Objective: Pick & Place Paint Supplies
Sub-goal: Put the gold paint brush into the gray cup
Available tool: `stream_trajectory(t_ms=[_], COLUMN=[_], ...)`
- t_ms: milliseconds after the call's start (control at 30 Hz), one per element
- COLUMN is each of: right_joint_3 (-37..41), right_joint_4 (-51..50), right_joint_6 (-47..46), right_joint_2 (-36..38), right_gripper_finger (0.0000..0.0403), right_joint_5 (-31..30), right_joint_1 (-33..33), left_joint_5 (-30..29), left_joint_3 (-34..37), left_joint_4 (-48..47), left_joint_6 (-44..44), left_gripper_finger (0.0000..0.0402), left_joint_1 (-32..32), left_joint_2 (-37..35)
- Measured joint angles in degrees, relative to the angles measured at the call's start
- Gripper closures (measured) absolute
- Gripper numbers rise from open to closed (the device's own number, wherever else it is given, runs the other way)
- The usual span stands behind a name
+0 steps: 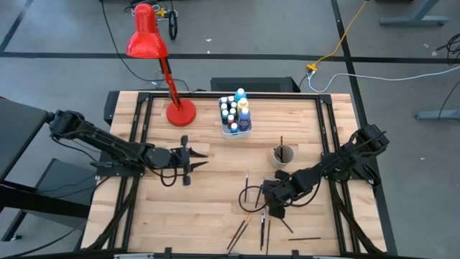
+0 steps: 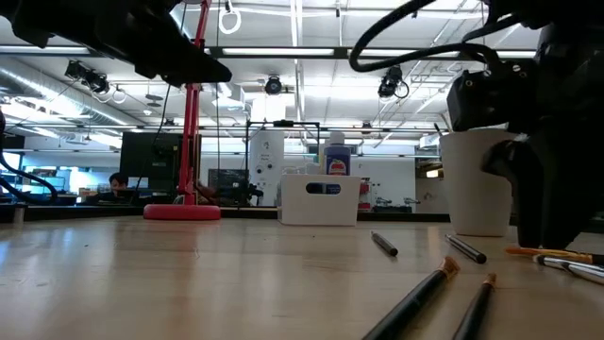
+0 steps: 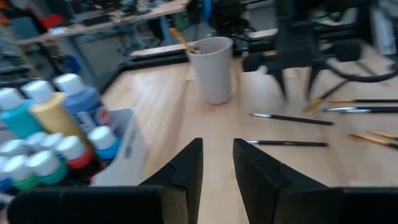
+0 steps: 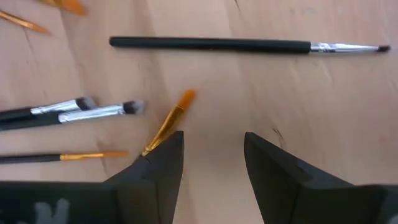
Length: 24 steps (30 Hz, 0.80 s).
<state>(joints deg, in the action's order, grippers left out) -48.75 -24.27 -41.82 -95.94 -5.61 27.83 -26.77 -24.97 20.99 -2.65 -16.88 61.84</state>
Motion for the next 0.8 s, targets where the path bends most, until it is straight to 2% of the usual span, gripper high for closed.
stream_trajectory(t_ms=[133,433,700,800], right_joint_3=[0.00,-0.01,-0.41,-0.46], right_joint_4=[1.98,6.83,6.79,4.93], right_joint_6=[-0.06,-2.32,-3.82,-3.96], right_joint_2=[0.00,-0.16,-4.45,-4.66], right_gripper_finger=[0.0234,0.0234,0.0234,0.0243], right_joint_5=[0.15,0.18,-2.00,-5.63], right_joint_1=[0.09,0.16,1.02,2.30], left_joint_5=[3.59,3.75,3.75,3.75], left_joint_3=[0.00,0.00,0.00,0.00], left_joint_4=[-0.04,-0.04,-0.05,-0.08], left_joint_6=[2.07,2.44,3.27,3.27], left_gripper_finger=[0.0306,0.0306,0.0306,0.0306], left_joint_1=[0.00,0.00,0.00,0.00], left_joint_2=[0.00,0.00,0.00,0.00])
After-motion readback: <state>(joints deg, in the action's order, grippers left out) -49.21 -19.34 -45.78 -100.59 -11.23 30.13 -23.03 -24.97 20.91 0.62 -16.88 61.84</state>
